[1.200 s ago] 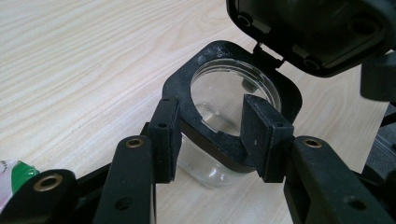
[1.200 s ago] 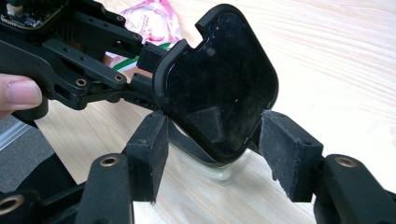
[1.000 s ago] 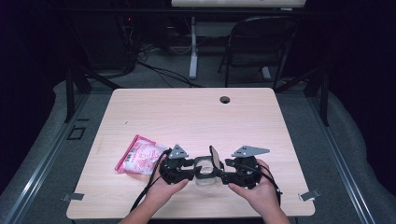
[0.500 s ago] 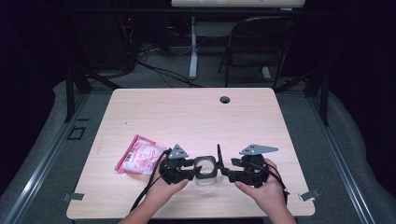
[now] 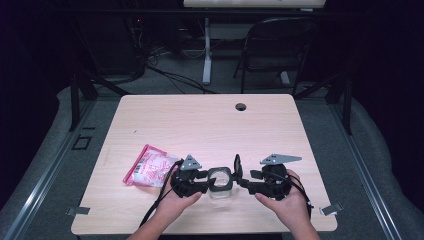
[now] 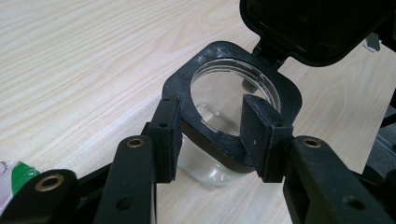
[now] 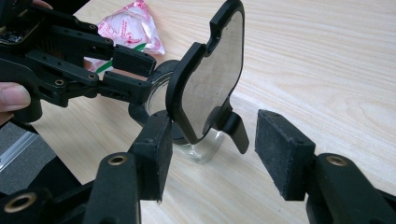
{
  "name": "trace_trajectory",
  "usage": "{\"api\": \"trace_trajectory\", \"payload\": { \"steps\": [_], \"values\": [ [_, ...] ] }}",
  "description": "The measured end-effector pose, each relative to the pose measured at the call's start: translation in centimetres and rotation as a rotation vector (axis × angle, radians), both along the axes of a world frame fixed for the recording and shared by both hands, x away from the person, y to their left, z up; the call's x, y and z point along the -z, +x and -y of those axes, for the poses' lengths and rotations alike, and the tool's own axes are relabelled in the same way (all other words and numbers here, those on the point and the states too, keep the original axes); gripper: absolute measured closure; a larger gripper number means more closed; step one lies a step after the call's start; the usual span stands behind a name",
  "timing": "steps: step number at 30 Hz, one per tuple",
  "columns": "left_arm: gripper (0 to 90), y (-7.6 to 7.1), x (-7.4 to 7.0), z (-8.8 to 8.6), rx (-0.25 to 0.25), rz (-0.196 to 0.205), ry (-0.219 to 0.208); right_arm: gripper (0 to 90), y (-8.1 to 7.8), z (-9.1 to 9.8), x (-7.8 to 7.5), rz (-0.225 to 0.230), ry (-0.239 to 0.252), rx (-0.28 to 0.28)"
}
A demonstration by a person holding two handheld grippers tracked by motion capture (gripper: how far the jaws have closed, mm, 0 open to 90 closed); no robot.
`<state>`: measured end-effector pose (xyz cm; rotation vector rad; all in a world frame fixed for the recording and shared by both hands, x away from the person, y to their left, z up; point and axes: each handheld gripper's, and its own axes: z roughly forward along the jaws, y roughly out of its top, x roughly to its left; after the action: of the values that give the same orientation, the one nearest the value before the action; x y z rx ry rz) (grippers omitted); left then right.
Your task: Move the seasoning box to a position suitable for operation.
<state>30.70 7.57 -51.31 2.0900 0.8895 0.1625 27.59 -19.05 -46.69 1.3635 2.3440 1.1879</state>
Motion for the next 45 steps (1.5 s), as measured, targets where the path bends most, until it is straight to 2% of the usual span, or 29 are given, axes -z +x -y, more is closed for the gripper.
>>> {"api": "trace_trajectory", "payload": {
  "steps": [5, 11, 17, 22, 28, 36, 45],
  "values": [
    [59.5, 0.0, 0.0, 0.0, -0.003, -0.001, 0.001, 47.7, -0.1, -0.5, 0.2, 0.015, -0.007, -0.012],
    [60.5, 0.0, 0.0, -0.1, -0.001, 0.0, -0.001, 47.1, -0.1, -1.8, 1.1, 0.002, -0.029, -0.037],
    [60.2, 0.0, -0.2, -0.6, -0.006, 0.005, 0.002, 50.0, 0.2, -2.5, 2.2, 0.018, -0.028, -0.012],
    [60.2, 0.0, -0.6, -1.4, -0.033, 0.011, -0.014, 52.4, 0.7, -2.7, 2.4, 0.029, -0.025, -0.006],
    [60.2, 0.1, -0.9, -2.1, -0.055, 0.01, -0.018, 57.3, 1.0, -2.9, 2.7, 0.035, -0.035, 0.002],
    [60.3, 0.1, -0.9, -2.7, -0.069, 0.012, -0.021, 70.6, 1.3, -2.7, 2.7, 0.032, -0.035, -0.008],
    [60.2, -0.1, -0.6, -2.9, -0.087, 0.016, -0.005, 81.6, 2.1, -2.5, 2.7, 0.025, -0.033, -0.046]
  ]
}}
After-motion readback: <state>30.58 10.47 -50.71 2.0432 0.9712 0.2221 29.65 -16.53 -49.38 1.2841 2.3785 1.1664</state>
